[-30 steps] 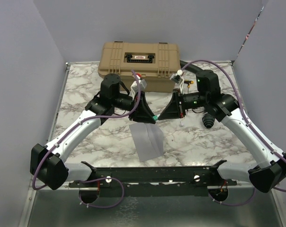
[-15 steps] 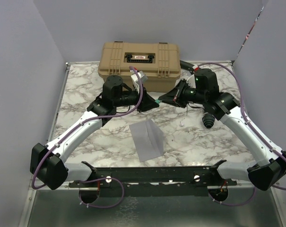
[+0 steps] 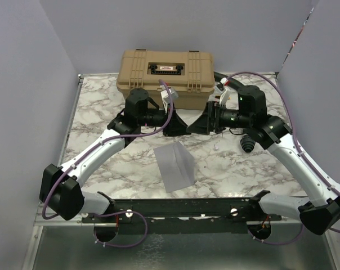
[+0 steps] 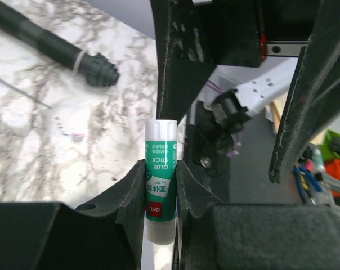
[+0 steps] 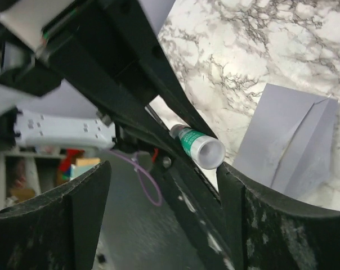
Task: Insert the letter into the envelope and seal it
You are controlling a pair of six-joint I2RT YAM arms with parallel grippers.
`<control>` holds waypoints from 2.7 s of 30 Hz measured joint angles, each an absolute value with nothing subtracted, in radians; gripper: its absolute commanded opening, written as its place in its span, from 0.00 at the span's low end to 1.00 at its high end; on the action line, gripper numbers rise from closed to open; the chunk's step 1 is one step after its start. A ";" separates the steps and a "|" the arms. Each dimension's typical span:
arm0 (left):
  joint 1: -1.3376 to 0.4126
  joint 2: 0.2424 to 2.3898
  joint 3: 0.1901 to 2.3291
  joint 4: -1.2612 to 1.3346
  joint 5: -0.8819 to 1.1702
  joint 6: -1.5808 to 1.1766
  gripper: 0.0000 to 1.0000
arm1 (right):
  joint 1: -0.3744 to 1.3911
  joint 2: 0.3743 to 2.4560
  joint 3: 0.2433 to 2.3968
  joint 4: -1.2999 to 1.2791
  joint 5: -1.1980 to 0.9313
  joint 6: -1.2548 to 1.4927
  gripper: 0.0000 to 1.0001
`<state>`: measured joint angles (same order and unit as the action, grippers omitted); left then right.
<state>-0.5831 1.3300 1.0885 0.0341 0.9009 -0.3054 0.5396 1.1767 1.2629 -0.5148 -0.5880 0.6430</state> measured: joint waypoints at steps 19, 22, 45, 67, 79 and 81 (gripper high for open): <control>-0.583 1.339 1.128 0.051 1.245 -0.344 0.00 | 0.540 1.192 1.420 -0.697 -0.852 0.181 0.71; -0.583 1.339 1.133 0.051 1.251 -0.345 0.00 | 0.541 1.205 1.420 -0.712 -0.863 0.162 0.62; -0.581 1.340 1.135 0.027 1.207 -0.354 0.00 | 0.529 1.249 1.394 -0.681 -0.826 0.310 0.00; -0.586 1.363 1.122 0.002 0.915 -0.307 0.00 | 0.538 1.145 1.270 -0.573 -0.398 0.914 0.77; -0.586 1.376 1.167 0.002 1.063 -0.333 0.00 | 0.537 1.183 1.262 -0.549 -0.565 0.791 0.44; -0.585 1.376 1.167 -0.004 1.062 -0.333 0.00 | 0.538 1.180 1.247 -0.521 -0.579 0.807 0.36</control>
<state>-0.5850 1.3762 1.1671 -0.0040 1.0618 -0.3332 0.5377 1.1797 1.2472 -0.5213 -0.5785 0.8070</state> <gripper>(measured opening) 0.242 0.462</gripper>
